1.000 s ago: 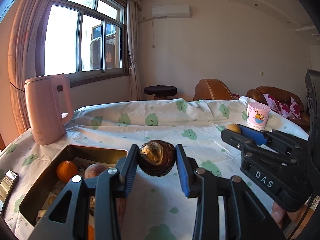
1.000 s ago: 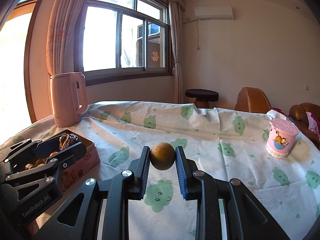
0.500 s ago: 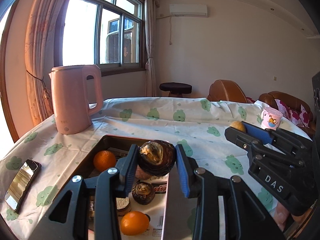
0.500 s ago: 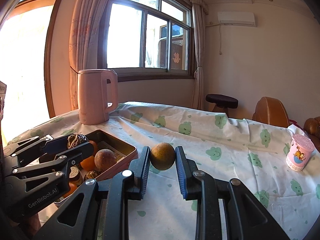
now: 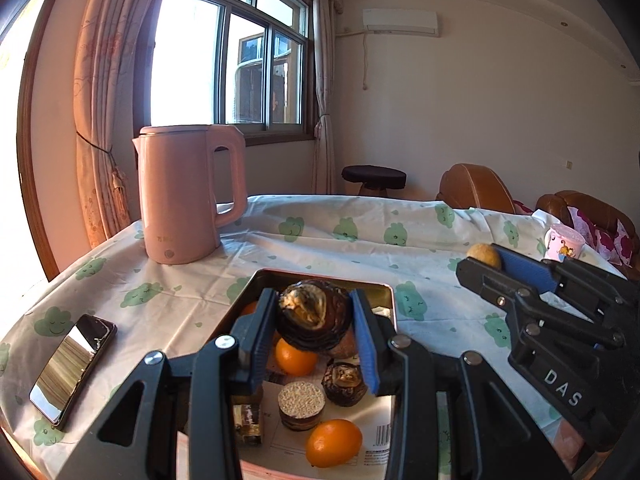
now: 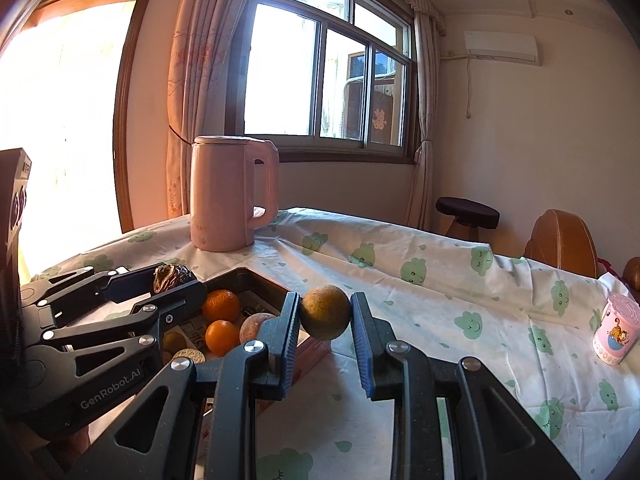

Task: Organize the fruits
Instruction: 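Lower both held items into the tin and open both grippers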

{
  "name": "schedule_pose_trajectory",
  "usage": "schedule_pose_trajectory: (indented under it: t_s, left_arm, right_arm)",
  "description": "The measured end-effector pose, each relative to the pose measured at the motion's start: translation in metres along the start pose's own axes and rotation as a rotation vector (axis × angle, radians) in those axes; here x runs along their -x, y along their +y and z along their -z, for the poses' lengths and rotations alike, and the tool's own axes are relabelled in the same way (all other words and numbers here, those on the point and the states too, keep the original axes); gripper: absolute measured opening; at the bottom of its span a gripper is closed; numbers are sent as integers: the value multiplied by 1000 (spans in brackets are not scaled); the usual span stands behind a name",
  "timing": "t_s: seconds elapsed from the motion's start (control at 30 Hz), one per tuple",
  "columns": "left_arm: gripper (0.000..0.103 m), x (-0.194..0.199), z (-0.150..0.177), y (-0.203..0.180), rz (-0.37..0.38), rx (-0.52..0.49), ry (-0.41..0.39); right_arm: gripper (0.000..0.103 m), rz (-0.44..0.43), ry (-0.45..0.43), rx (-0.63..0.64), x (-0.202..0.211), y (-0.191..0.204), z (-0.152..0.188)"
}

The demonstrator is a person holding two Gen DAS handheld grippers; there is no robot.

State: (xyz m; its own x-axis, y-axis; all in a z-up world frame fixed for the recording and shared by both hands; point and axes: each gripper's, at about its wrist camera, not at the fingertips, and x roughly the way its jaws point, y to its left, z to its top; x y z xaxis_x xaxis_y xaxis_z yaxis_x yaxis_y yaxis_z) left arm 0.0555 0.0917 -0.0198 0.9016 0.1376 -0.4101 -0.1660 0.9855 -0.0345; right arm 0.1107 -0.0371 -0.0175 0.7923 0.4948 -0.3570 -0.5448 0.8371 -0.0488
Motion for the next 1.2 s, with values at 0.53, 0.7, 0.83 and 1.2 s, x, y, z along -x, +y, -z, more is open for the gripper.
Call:
schedule_pose_trajectory:
  t_s: [0.53, 0.7, 0.83, 1.2]
  left_arm:
    - [39, -10, 4, 31, -53, 20, 47]
    - [39, -11, 5, 40, -66, 34, 51]
    - [39, -12, 6, 47, -78, 38, 56]
    - [39, -19, 10, 55, -84, 31, 86]
  right_arm:
    - [27, -50, 20, 38, -14, 31, -5]
    - [27, -65, 37, 30, -21, 36, -4]
    - [27, -73, 47, 35, -26, 41, -3]
    - [27, -91, 96, 46, -43, 54, 2]
